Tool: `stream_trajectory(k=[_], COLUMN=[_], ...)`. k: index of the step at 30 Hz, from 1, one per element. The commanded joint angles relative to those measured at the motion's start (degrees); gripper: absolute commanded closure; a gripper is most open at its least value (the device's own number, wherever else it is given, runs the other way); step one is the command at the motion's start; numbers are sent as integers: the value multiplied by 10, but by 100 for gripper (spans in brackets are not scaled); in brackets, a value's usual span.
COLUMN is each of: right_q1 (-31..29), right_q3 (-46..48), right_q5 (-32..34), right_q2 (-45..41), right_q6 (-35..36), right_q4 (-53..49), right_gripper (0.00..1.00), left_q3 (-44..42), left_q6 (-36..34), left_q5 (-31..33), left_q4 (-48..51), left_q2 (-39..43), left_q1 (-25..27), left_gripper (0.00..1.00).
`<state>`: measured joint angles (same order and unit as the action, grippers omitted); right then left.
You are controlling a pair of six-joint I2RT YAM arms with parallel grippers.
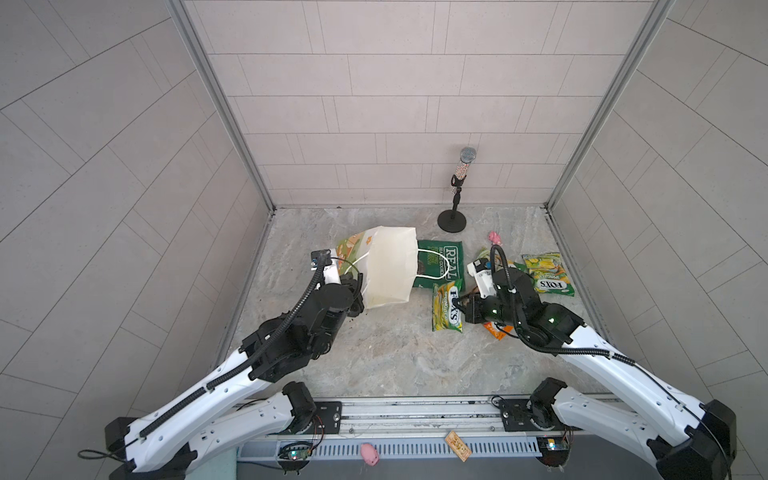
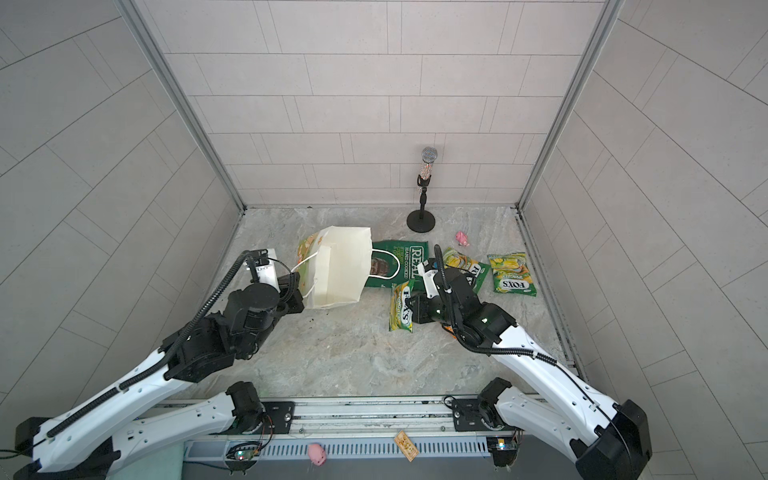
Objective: Take the snacks out of the paper bag
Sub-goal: 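Lower the Spring Tea packet onto the floor beside the Fruits packet and release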
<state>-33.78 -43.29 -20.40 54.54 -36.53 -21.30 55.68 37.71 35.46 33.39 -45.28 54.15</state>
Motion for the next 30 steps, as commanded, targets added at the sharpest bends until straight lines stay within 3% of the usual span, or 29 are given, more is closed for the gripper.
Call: stream_trajectory(k=[1, 8, 17, 30], right_q1=[1, 2, 21, 49], right_q3=[15, 58, 70, 32], right_q5=[-66, -123, -136, -2], right_q2=[17, 81, 154, 209], right_q6=[-22, -43, -16, 126], right_q4=[80, 175, 177, 2], right_gripper=[100, 100, 100, 100], left_q3=[-6, -6, -2, 0], left_q6=[3, 2, -3, -7], left_q5=[11, 6, 5, 7], left_q4=[5, -2, -8, -15], left_q2=[3, 1, -5, -11], left_q1=[2, 2, 2, 1], left_gripper=[100, 100, 100, 100])
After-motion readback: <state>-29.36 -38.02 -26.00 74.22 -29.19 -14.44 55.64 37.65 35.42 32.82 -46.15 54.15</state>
